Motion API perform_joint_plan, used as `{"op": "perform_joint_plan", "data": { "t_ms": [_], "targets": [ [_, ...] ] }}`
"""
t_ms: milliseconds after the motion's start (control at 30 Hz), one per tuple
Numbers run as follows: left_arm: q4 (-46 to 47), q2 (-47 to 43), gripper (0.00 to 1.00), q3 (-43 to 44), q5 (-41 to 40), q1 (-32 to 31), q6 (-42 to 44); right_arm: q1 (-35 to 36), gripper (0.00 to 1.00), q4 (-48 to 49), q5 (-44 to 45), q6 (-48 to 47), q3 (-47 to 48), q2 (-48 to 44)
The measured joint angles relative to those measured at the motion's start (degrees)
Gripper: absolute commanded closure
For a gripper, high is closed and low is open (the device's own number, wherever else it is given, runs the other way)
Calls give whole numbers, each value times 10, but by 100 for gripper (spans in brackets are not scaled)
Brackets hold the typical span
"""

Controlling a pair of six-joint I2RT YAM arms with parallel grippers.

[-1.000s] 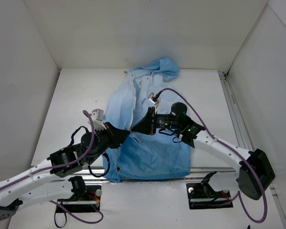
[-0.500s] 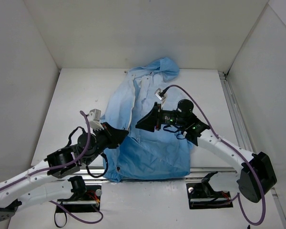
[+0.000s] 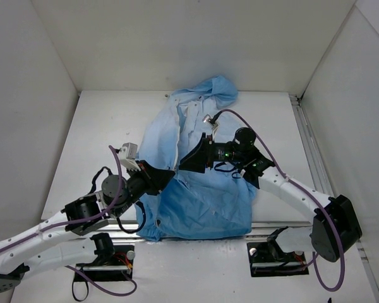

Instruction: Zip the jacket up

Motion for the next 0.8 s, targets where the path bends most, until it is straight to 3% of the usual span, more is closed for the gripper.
{"op": "perform_joint_plan", "data": {
  "t_ms": [400,667,800],
  "targets": [
    [52,12,100,-4,26,0,28,0,51,44,-38,28,3,2],
    [68,13,100,-9,32,0,31,2,62,55,-50,34,3,2],
    [68,16,100,-9,32,1,34,3,71,62,-54,39,3,2]
  ]
}}
